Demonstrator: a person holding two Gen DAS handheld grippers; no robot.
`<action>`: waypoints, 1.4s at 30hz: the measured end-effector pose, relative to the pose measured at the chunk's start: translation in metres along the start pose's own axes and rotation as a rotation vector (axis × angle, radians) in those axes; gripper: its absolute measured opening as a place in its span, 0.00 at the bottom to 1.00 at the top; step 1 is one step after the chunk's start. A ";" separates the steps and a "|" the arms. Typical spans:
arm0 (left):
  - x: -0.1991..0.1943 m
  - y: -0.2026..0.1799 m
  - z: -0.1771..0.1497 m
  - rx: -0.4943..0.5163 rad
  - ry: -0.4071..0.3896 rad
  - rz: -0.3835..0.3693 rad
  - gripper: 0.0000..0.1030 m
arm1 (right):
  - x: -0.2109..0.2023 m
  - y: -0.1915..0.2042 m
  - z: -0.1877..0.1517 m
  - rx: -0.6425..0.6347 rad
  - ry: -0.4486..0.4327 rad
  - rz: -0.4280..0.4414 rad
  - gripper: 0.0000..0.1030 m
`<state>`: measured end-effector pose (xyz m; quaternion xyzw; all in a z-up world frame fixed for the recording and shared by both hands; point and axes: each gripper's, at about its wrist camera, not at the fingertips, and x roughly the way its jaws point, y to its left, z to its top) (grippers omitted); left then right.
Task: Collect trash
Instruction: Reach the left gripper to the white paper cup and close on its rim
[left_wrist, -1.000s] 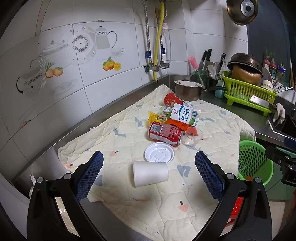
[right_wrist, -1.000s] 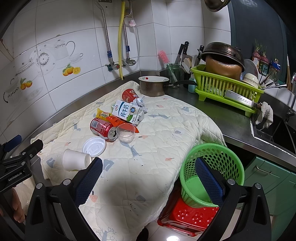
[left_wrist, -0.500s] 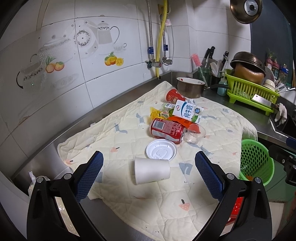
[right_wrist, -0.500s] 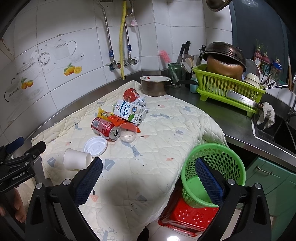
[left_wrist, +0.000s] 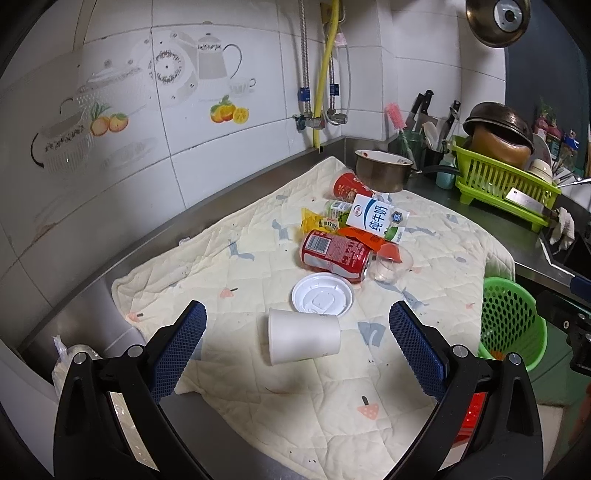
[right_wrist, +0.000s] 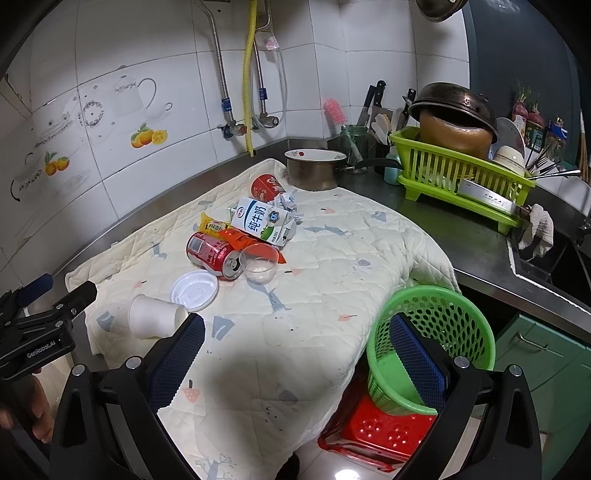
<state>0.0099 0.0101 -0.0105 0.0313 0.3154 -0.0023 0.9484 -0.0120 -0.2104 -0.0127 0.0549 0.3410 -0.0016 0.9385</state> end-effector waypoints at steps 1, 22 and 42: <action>0.002 0.001 0.000 -0.007 0.005 -0.001 0.95 | 0.001 0.001 0.000 0.000 0.001 0.001 0.94; 0.057 0.018 -0.024 -0.055 0.115 -0.017 0.95 | 0.032 0.008 0.000 -0.032 0.048 0.080 0.94; 0.127 0.054 -0.033 -0.138 0.236 -0.170 0.84 | 0.073 0.018 0.001 -0.060 0.117 0.154 0.94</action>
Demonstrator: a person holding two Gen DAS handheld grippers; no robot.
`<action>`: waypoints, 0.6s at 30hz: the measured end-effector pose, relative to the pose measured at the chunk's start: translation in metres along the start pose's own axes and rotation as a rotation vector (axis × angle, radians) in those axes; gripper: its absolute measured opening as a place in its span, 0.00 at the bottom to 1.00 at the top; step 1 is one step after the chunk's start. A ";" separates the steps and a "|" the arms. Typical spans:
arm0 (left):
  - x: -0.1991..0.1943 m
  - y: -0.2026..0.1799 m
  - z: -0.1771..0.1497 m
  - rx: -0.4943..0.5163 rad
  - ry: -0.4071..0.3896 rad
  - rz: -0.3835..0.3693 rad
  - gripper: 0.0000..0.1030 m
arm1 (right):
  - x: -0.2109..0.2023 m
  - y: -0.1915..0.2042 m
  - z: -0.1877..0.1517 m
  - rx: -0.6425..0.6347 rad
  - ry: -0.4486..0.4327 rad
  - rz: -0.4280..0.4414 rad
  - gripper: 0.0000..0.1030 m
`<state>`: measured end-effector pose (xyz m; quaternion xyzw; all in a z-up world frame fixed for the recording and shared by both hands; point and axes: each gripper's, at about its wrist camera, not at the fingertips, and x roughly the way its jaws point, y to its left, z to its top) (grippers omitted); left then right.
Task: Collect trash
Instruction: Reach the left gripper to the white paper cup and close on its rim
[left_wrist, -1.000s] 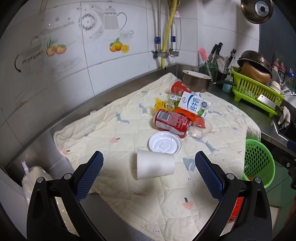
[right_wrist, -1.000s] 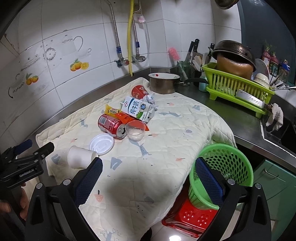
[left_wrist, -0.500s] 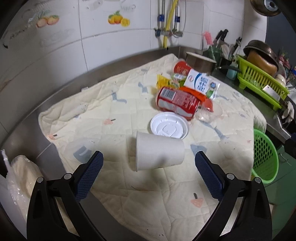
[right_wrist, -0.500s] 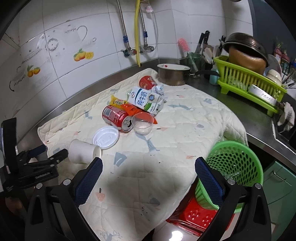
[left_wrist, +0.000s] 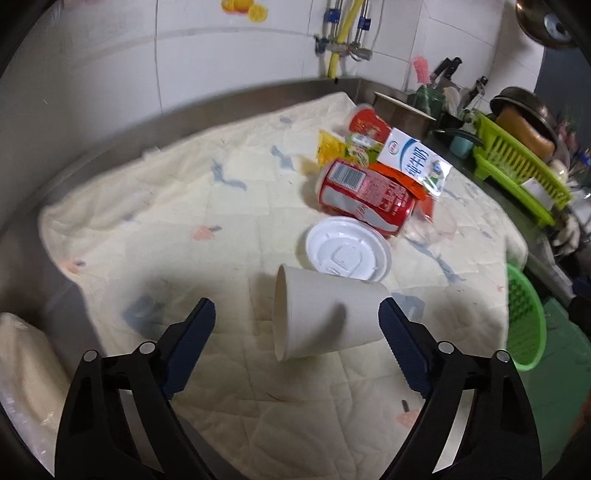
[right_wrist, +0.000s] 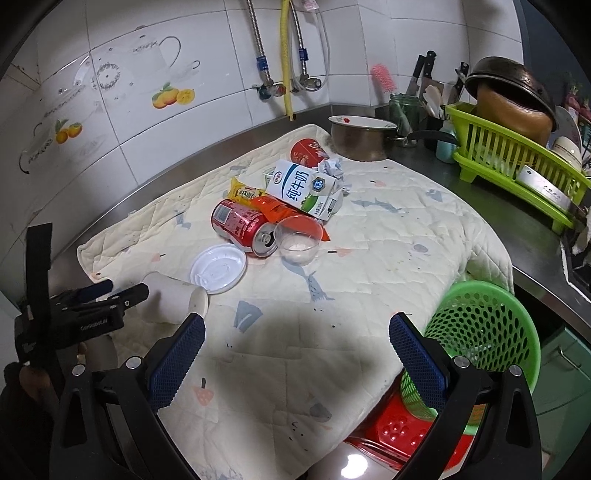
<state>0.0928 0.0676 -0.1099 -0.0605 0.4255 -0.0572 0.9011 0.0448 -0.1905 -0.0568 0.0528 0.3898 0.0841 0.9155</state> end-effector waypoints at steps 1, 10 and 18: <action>0.003 0.003 0.000 -0.009 0.008 -0.006 0.82 | 0.001 0.000 0.000 0.000 0.002 0.002 0.94; 0.026 0.016 -0.008 -0.058 0.057 -0.190 0.62 | 0.008 0.005 0.000 -0.012 0.020 0.002 0.94; 0.034 0.011 -0.015 -0.049 0.085 -0.273 0.37 | 0.008 0.010 -0.002 -0.031 0.023 0.008 0.94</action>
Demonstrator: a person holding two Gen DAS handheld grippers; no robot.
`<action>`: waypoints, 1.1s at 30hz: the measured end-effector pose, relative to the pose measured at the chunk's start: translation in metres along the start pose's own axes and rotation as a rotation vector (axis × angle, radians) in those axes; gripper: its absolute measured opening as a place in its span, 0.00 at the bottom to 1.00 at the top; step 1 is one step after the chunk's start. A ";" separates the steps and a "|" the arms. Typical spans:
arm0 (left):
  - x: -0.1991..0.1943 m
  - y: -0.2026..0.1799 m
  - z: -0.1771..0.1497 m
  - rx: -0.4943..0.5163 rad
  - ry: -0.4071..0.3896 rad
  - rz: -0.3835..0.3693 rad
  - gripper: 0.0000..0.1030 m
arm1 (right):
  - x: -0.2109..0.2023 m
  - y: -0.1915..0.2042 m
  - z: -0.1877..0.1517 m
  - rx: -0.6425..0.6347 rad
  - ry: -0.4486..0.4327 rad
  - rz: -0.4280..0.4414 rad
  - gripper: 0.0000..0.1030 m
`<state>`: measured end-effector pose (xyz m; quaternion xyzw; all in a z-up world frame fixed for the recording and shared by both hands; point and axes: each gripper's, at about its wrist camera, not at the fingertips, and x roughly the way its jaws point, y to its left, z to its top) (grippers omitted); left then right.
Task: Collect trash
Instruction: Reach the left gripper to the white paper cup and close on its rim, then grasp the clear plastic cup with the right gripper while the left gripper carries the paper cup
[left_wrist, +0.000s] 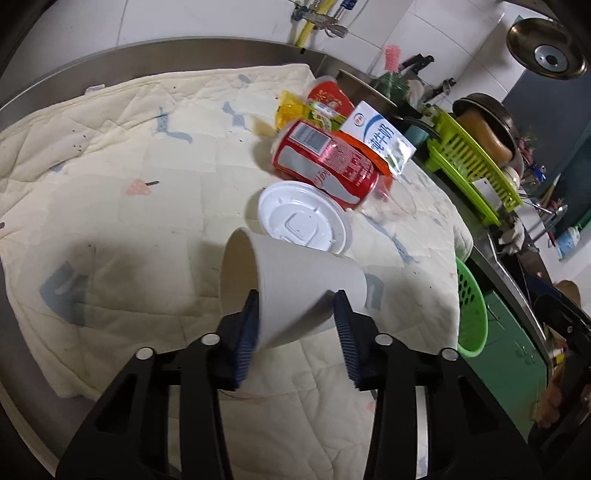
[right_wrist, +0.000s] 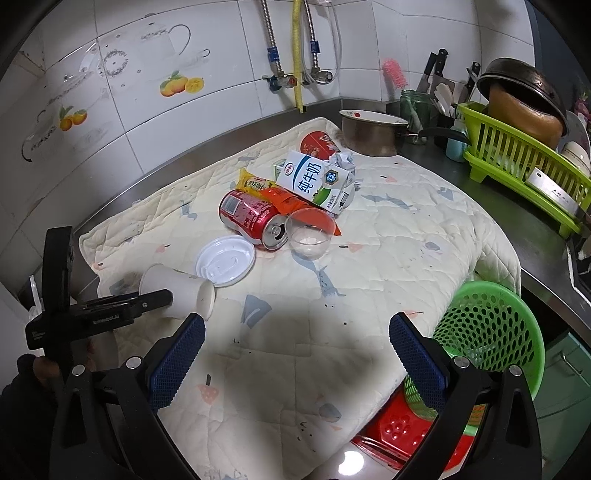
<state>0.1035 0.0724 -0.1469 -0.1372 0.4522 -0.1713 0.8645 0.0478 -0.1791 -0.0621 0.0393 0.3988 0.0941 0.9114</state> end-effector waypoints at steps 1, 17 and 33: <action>-0.001 -0.001 -0.001 0.005 -0.003 -0.006 0.35 | 0.000 0.001 0.000 0.000 0.000 -0.001 0.94; -0.037 -0.029 -0.011 0.050 -0.078 0.006 0.01 | 0.042 -0.012 0.030 -0.018 -0.003 0.014 0.93; -0.068 -0.025 0.003 0.042 -0.158 0.032 0.01 | 0.132 -0.040 0.077 0.066 0.087 0.009 0.53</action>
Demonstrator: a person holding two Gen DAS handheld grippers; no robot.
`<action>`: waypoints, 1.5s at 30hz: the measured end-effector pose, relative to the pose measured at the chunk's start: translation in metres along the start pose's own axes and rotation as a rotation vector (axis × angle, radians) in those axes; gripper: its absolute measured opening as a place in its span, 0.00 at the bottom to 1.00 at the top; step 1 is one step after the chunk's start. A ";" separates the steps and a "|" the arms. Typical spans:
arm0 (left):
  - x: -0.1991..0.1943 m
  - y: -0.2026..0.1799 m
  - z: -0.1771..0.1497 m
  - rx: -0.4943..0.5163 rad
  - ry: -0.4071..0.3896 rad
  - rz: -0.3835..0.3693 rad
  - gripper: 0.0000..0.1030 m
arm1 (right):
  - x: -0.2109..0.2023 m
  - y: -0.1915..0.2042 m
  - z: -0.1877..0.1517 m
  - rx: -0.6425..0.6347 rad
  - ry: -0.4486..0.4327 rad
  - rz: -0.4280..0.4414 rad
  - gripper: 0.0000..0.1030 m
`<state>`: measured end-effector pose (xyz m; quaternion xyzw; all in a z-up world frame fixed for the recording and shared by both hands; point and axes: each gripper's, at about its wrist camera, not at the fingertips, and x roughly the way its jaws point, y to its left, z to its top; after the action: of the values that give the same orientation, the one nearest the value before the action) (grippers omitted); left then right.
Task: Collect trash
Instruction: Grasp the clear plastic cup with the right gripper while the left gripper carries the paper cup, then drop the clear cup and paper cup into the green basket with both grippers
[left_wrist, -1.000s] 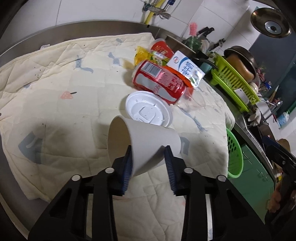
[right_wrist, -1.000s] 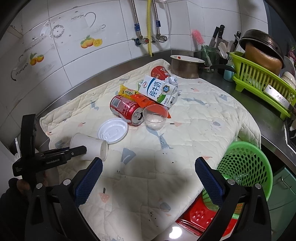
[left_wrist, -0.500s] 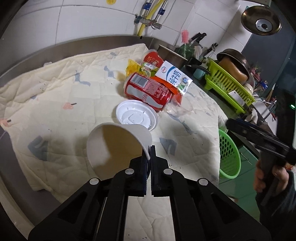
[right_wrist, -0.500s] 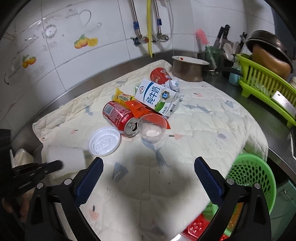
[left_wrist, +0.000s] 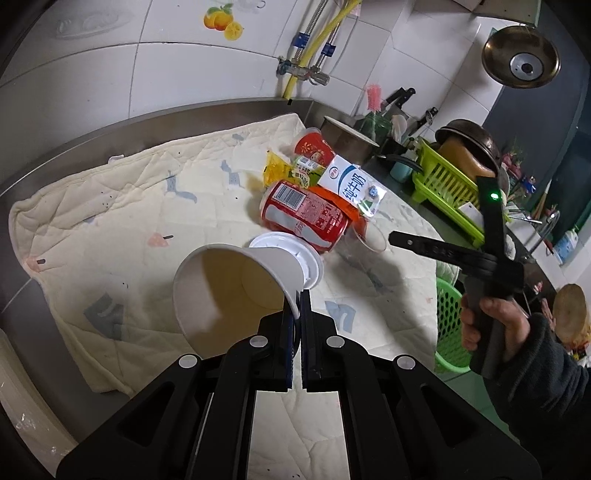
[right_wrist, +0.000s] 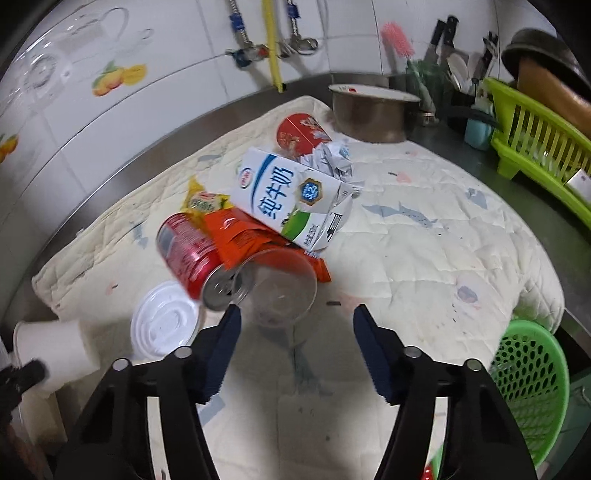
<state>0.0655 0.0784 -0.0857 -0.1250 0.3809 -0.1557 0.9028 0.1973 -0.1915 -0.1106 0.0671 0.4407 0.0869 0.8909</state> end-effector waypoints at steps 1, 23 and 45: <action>0.000 0.000 0.000 0.000 0.000 0.000 0.01 | 0.004 -0.002 0.002 0.008 0.007 0.001 0.49; -0.006 -0.011 0.008 0.041 -0.024 -0.006 0.01 | 0.010 -0.016 -0.001 0.063 0.018 0.040 0.02; 0.034 -0.149 0.012 0.303 0.058 -0.269 0.01 | -0.087 -0.183 -0.153 0.262 0.060 -0.394 0.03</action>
<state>0.0691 -0.0701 -0.0482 -0.0329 0.3587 -0.3338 0.8711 0.0410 -0.3817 -0.1710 0.0919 0.4792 -0.1446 0.8608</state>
